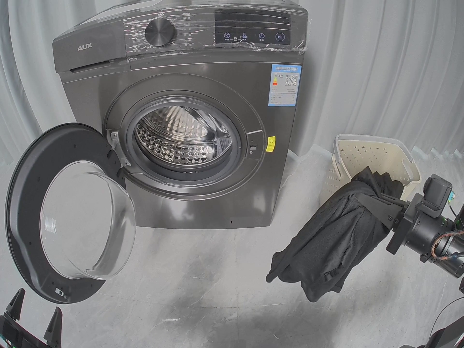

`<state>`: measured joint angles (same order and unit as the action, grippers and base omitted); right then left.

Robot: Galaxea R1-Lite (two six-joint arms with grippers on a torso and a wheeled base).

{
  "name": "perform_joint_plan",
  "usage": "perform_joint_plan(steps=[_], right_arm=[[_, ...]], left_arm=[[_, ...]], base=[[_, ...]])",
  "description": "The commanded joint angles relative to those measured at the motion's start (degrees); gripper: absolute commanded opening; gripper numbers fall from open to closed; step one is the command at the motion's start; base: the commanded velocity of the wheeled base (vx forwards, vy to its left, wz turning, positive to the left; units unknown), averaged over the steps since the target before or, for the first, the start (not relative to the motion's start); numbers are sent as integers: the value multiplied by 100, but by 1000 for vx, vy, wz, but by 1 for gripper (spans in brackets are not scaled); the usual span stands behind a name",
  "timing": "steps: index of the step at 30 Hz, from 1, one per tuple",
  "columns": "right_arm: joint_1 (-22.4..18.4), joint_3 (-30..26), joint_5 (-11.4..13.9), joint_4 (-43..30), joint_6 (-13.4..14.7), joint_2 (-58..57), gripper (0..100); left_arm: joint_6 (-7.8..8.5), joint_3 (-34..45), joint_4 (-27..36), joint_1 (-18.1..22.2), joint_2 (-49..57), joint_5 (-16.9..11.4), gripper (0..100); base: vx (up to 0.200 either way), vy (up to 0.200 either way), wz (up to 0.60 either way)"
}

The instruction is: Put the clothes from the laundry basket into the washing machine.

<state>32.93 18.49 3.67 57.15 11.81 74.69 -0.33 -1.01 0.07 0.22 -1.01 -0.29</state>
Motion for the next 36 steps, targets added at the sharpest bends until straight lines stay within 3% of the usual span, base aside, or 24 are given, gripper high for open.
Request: perform_joint_plan(steps=[1,4,9,19,26,29,32,34,36], right_arm=[[38,216,2,7,32,309,0],[82,313,2,-2,49,379,0],[399,497,2,7,401,503,0],[425,673,2,95,392,933,0],[803,1016,-525,587,401,1504,0],[926,1121,-552,701,410,1645,0],[996,1341,-552,710,427,1794,0],[996,1438,-543,710,427,1882,0],[1005,1517,-508,771,427,2005,0]], left_arm=[[-2,92,1,4,101,3,100],[-2,92,1,4,101,3,100],[-2,92,1,4,101,3,100],[-11,92,1,4,101,20,100],[-11,92,-7,4,101,20,100],[24,92,-7,4,101,-23,100],[165,92,-16,13,101,-76,100],[156,84,-86,13,101,-85,100],[86,-444,-262,48,31,-120,100]], base=[[0,0,0],[0,0,0],[0,0,0],[0,0,0],[0,0,0],[0,0,0],[0,0,0],[0,0,0],[0,0,0]])
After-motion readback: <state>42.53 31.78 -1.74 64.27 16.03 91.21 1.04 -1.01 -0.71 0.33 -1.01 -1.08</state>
